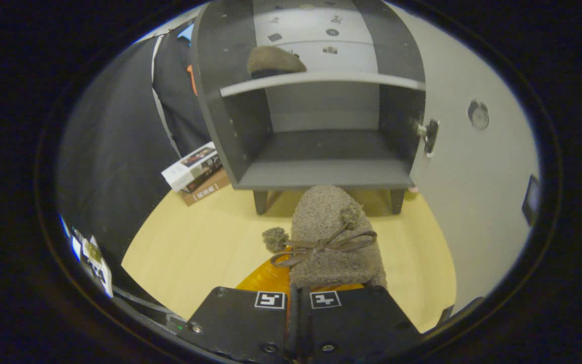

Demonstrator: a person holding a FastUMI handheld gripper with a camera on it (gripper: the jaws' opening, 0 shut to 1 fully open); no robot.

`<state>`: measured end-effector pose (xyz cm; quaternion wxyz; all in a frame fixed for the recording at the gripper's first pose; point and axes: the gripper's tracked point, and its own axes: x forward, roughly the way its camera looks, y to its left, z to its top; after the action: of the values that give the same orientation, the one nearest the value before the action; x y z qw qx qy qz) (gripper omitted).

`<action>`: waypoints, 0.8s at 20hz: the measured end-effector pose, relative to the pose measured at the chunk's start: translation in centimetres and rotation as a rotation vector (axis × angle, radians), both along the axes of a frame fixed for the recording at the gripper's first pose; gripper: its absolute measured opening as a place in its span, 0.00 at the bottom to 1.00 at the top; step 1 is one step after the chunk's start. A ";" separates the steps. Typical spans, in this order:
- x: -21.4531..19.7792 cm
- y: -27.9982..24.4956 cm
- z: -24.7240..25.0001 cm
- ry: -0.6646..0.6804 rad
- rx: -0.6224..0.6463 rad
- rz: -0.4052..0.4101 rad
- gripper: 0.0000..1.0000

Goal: Open the shoe cabinet door, grab the shoes and put them into the shoe cabinet, then close the shoe cabinet door.

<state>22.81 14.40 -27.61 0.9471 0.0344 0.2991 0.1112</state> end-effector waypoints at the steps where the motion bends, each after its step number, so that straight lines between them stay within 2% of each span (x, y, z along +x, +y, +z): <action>1: 1.7 0.4 0.4 -0.035 0.002 -0.004 0.05; 6: 4.4 0.4 10.2 -0.211 -0.012 -0.022 0.05; 11: 8.7 0.5 17.9 -0.313 -0.007 -0.035 0.05; 16: 13.6 1.4 21.9 -0.367 -0.016 -0.047 0.05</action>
<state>36.45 15.84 -5.69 0.9884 0.0132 0.1212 0.0910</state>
